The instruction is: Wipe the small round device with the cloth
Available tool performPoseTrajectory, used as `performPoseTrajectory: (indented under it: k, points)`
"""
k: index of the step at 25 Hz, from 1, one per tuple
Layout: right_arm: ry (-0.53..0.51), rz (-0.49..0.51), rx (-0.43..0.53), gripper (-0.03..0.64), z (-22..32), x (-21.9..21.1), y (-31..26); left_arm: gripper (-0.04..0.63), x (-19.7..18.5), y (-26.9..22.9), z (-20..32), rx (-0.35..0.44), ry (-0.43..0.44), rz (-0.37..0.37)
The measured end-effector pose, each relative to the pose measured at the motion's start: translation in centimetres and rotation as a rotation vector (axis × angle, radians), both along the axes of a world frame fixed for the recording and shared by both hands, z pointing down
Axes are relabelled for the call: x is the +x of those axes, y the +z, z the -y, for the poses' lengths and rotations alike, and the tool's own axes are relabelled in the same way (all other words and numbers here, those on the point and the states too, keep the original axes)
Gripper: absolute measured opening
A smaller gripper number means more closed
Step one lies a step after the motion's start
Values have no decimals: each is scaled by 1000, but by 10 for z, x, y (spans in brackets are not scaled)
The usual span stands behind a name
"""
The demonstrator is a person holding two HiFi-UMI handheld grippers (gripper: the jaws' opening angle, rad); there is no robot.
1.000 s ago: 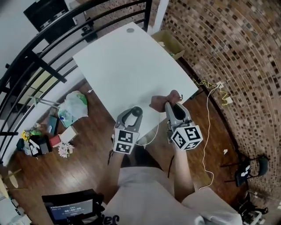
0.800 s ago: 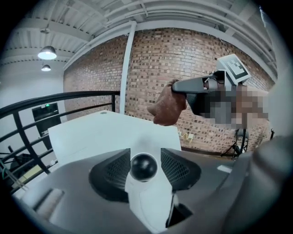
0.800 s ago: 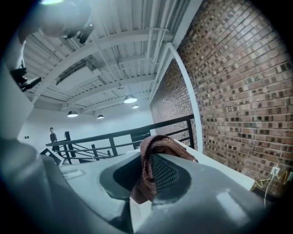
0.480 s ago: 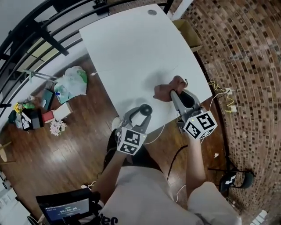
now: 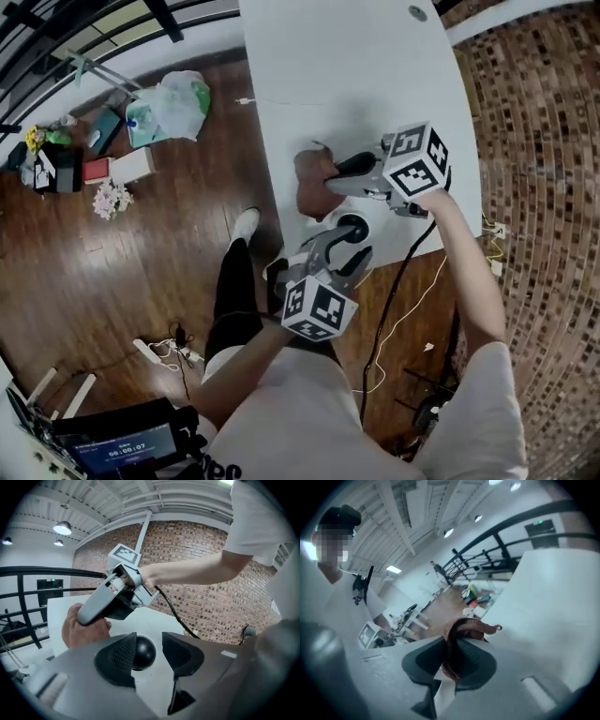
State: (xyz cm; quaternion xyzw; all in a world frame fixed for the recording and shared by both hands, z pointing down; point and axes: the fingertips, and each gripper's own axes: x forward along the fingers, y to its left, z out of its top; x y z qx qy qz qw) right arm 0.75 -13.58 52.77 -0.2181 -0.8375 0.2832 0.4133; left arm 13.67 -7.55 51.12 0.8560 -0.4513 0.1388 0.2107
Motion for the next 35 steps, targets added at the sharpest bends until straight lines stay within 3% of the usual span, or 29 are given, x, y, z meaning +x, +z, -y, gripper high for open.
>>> performPoseTrajectory:
  k: [3, 6, 10, 17, 25, 31, 35]
  points:
    - [-282, -102, -94, 46, -43, 0, 20, 189, 3, -6, 1, 9, -19, -22]
    - [-512, -226, -95, 46, -72, 15, 44, 189, 10, -13, 4, 9, -27, -40]
    - [-601, -323, -124, 46, -82, 26, 68, 187, 18, -17, 7, 22, -18, -36]
    - [-390, -307, -102, 46, -37, 36, 72, 187, 19, -17, 0, 22, 0, -39]
    - [-42, -260, -93, 46, 17, 100, 80, 187, 5, -9, 6, 9, 54, -6]
    - [243, -150, -100, 46, -8, 135, 85, 187, -19, -8, 12, 7, 66, -1]
    - [408, -65, -30, 46, -25, 144, 86, 187, -29, -12, 24, 19, 62, 12]
